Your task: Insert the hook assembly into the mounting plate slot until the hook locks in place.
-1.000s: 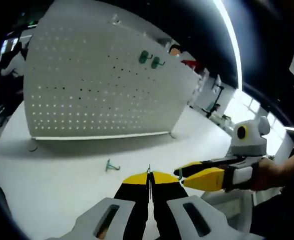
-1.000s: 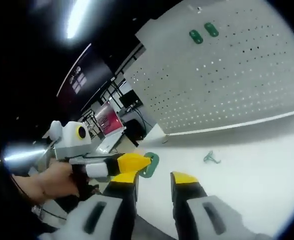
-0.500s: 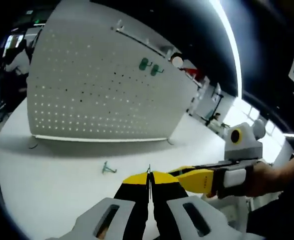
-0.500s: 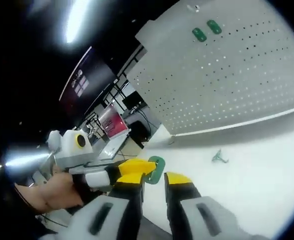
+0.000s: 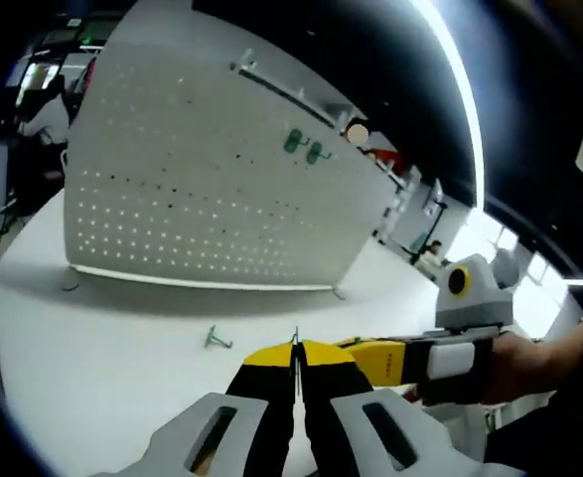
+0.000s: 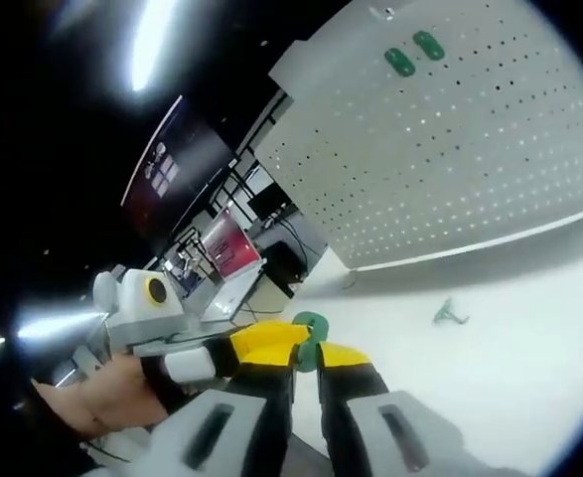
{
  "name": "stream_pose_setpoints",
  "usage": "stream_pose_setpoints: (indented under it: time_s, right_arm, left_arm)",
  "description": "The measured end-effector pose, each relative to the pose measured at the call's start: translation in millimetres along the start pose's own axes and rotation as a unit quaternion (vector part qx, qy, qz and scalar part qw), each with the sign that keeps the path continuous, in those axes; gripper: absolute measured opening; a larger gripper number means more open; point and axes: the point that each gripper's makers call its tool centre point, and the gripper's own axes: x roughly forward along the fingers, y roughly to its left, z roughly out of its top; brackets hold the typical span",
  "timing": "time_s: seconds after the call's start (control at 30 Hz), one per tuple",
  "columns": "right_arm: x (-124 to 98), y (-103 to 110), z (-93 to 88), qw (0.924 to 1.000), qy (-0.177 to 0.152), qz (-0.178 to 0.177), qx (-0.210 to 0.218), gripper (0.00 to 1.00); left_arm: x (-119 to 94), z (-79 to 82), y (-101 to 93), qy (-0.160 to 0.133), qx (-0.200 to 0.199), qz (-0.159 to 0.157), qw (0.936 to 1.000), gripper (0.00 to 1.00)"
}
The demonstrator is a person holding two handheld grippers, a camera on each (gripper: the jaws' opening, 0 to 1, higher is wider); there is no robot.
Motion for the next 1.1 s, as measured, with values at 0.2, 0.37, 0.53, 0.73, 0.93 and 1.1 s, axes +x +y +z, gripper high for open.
stream_pose_setpoints:
  time_s: [0.2,0.37,0.53,0.73,0.93,1.1]
  right_arm:
    - [0.3,3.3,3.6,0.9999,0.006,0.004,-0.013,0.02]
    - [-0.4,7.2,4.7,0.9998,-0.004,0.002,-0.021,0.02]
    - [-0.5,7.6,4.6,0.9995,-0.007,-0.001,-0.031,0.01]
    - [-2.9,7.2,4.0,0.9990,-0.006,-0.004,-0.043,0.00]
    - [-5.4,3.8,-0.4,0.9990,0.005,-0.011,-0.043,0.00]
    - [-6.1,2.6,-1.1,0.9988,0.008,-0.016,-0.046,0.00]
  left_arm:
    - [-4.2,5.0,-2.0,-0.027,-0.007,-0.002,0.9996,0.01]
    - [-6.1,7.5,-4.1,-0.034,-0.001,-0.003,0.9994,0.01]
    - [-7.5,7.5,-4.5,-0.036,0.007,0.003,0.9993,0.01]
    - [-6.4,6.4,-7.7,-0.034,0.014,-0.002,0.9993,0.01]
    - [-5.4,0.9,-10.0,-0.025,0.023,-0.003,0.9994,0.01]
    - [-4.5,-0.5,-10.4,-0.026,0.030,-0.006,0.9992,0.01]
